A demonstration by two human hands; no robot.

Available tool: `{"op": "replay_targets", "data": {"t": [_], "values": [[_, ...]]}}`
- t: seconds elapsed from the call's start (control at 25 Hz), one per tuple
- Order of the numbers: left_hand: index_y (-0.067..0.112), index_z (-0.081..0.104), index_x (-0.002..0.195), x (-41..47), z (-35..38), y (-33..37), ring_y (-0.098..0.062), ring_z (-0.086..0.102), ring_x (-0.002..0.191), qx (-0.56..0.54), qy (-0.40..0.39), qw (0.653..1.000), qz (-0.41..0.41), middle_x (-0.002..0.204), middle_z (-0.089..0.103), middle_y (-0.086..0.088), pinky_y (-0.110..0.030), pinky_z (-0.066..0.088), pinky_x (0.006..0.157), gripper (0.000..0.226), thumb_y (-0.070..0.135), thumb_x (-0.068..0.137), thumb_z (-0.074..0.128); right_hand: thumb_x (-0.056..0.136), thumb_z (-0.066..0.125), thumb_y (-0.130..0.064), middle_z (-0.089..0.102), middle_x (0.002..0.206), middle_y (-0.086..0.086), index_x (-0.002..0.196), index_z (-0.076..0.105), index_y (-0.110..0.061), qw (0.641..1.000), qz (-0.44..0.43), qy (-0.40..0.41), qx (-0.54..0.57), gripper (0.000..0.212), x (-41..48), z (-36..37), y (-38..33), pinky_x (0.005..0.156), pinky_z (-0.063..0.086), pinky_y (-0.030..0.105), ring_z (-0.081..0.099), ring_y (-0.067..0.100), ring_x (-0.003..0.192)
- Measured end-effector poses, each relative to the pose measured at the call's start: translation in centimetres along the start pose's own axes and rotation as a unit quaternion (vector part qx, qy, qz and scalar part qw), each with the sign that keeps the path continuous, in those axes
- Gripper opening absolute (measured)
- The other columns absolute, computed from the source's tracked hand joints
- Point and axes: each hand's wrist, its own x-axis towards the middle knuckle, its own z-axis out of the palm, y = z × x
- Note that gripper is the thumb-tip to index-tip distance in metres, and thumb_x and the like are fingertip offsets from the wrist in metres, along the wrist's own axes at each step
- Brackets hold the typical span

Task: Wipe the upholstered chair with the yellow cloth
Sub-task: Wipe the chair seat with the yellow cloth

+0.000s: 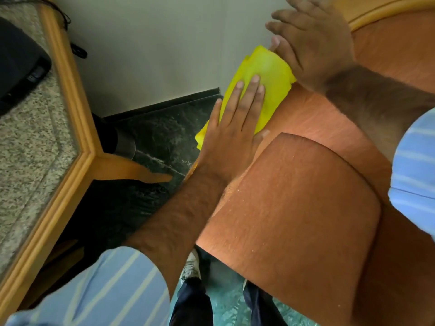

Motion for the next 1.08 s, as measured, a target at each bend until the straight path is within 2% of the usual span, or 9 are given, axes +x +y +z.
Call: {"op": "replay_targets", "data": {"t": [0.2, 0.32, 0.44, 0.6, 0.72, 0.8, 0.92, 1.0, 1.08], "values": [[0.007, 0.01, 0.166, -14.5, 0.1, -3.8, -0.031, 0.013, 0.163, 0.062, -0.106, 0.992, 0.001, 0.177, 0.006, -0.01, -0.056, 0.034, 0.123, 0.074, 0.051, 0.11, 0.031, 0.11, 0.02, -0.042, 0.056, 0.151, 0.008, 0.144, 0.053, -0.016, 1.0, 0.015, 0.017, -0.004, 0.054, -0.2, 0.5, -0.4, 0.125, 0.026, 0.047, 0.036, 0.028, 0.152], [0.007, 0.023, 0.164, -23.9, -0.9, -5.8, -0.036, 0.026, 0.159, 0.081, -0.138, 0.987, 0.0, 0.176, 0.011, -0.01, -0.057, 0.041, 0.118, 0.071, 0.05, 0.108, 0.03, 0.11, 0.021, -0.04, 0.058, 0.15, 0.008, 0.143, 0.055, -0.015, 1.0, 0.011, 0.024, -0.006, 0.053, 0.0, 0.5, -0.1, 0.123, 0.028, 0.048, 0.039, 0.029, 0.15], [0.006, 0.034, 0.159, -28.3, -0.8, -6.6, -0.039, 0.036, 0.153, 0.1, -0.141, 0.985, -0.012, 0.177, 0.009, -0.006, -0.057, 0.038, 0.114, 0.067, 0.051, 0.109, 0.026, 0.11, 0.023, -0.04, 0.06, 0.148, 0.007, 0.141, 0.057, -0.015, 0.999, 0.012, 0.034, -0.002, 0.053, 0.0, 0.7, 0.0, 0.123, 0.03, 0.048, 0.041, 0.029, 0.149], [0.003, 0.031, 0.159, -23.5, -0.7, -5.4, -0.04, 0.038, 0.153, 0.069, -0.151, 0.986, -0.025, 0.172, 0.023, -0.013, -0.061, 0.041, 0.116, 0.067, 0.048, 0.11, 0.026, 0.11, 0.022, -0.041, 0.059, 0.149, 0.006, 0.143, 0.056, -0.016, 0.999, 0.011, 0.033, -0.005, 0.053, 0.0, 0.8, -0.1, 0.123, 0.03, 0.047, 0.041, 0.028, 0.149], [0.004, 0.016, 0.164, -15.3, -0.2, -4.3, -0.036, 0.024, 0.16, 0.034, -0.145, 0.989, -0.024, 0.174, 0.016, -0.015, -0.06, 0.042, 0.117, 0.073, 0.046, 0.108, 0.034, 0.11, 0.023, -0.04, 0.057, 0.151, 0.006, 0.145, 0.053, -0.015, 1.0, -0.006, 0.023, -0.008, 0.052, -0.1, 0.7, -0.4, 0.124, 0.03, 0.048, 0.039, 0.029, 0.15], [0.005, 0.009, 0.165, -8.9, 0.4, -3.1, -0.034, 0.019, 0.161, 0.001, -0.095, 0.995, -0.042, 0.175, 0.011, -0.014, -0.058, 0.038, 0.121, 0.076, 0.047, 0.109, 0.037, 0.11, 0.024, -0.04, 0.057, 0.151, 0.007, 0.145, 0.053, -0.014, 0.999, -0.019, 0.027, -0.011, 0.052, -0.3, 0.8, -0.5, 0.123, 0.031, 0.048, 0.039, 0.029, 0.15], [0.007, 0.011, 0.165, -1.1, 0.2, -0.7, -0.031, 0.016, 0.163, -0.033, -0.025, 0.998, -0.045, 0.176, 0.014, -0.011, -0.056, 0.035, 0.123, 0.074, 0.048, 0.109, 0.038, 0.111, 0.025, -0.04, 0.058, 0.15, 0.004, 0.144, 0.055, -0.017, 0.999, -0.023, 0.047, -0.017, 0.05, -0.4, 1.2, -0.4, 0.123, 0.032, 0.047, 0.041, 0.028, 0.15], [0.01, 0.013, 0.166, 0.6, 0.0, 0.1, -0.03, 0.014, 0.163, -0.023, -0.01, 0.999, -0.043, 0.177, 0.013, -0.008, -0.056, 0.034, 0.123, 0.073, 0.048, 0.109, 0.036, 0.111, 0.023, -0.04, 0.057, 0.151, 0.003, 0.144, 0.054, -0.018, 0.999, -0.023, 0.041, -0.016, 0.05, -0.4, 1.1, -0.7, 0.123, 0.032, 0.046, 0.04, 0.027, 0.151], [0.012, 0.01, 0.167, -1.4, 0.2, -0.1, -0.03, 0.01, 0.164, -0.008, -0.022, 0.999, -0.039, 0.177, 0.008, -0.006, -0.056, 0.032, 0.124, 0.073, 0.049, 0.109, 0.034, 0.111, 0.023, -0.039, 0.057, 0.151, 0.003, 0.143, 0.055, -0.018, 0.999, -0.026, 0.037, -0.009, 0.05, -0.4, 0.7, -0.7, 0.122, 0.032, 0.046, 0.04, 0.027, 0.15]]}}
